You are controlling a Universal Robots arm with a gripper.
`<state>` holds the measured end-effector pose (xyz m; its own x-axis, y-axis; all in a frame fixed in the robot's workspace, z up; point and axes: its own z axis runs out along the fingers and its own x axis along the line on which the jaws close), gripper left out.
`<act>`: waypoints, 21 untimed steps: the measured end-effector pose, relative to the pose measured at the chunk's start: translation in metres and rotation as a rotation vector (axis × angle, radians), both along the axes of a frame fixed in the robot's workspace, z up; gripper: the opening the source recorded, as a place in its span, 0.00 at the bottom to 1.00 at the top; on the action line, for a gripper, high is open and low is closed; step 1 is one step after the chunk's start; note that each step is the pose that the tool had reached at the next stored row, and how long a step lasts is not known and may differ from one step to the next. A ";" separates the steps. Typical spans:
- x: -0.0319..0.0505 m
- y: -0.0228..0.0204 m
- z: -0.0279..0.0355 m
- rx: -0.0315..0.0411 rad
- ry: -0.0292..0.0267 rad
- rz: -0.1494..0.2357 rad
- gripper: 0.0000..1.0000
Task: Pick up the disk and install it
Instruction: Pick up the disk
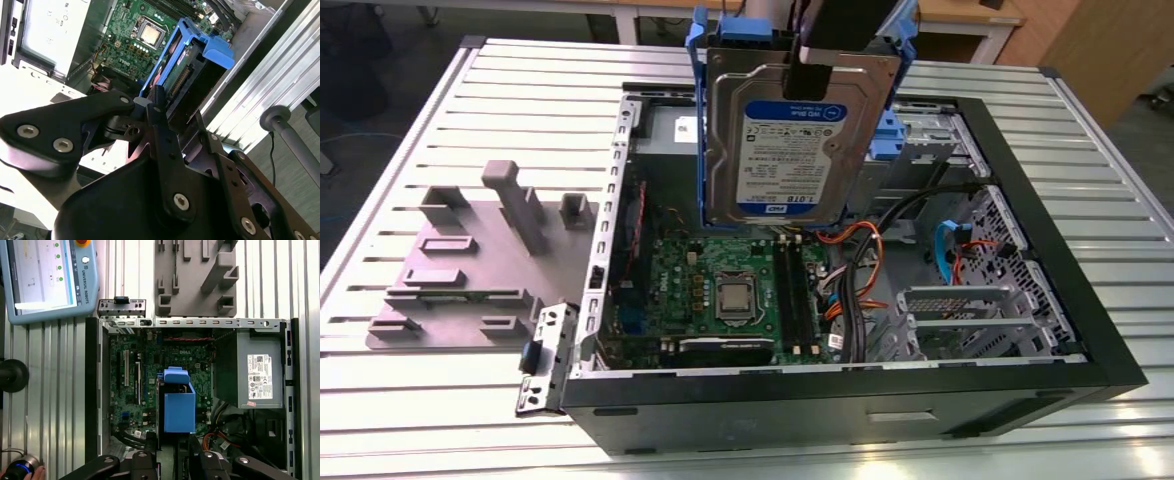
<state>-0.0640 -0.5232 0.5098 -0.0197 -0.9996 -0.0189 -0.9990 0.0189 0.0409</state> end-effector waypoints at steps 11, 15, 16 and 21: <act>0.0074 0.0000 0.0000 0.0000 0.0000 0.000 0.35; 0.0122 -0.0001 -0.0001 0.0000 0.0000 0.000 0.35; 0.0122 -0.0001 -0.0001 0.0000 0.0000 0.000 0.35; 0.0124 0.0000 -0.0001 0.0000 0.0000 0.000 0.35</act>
<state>-0.0516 -0.5233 0.5098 -0.0197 -0.9996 -0.0189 -0.9990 0.0189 0.0409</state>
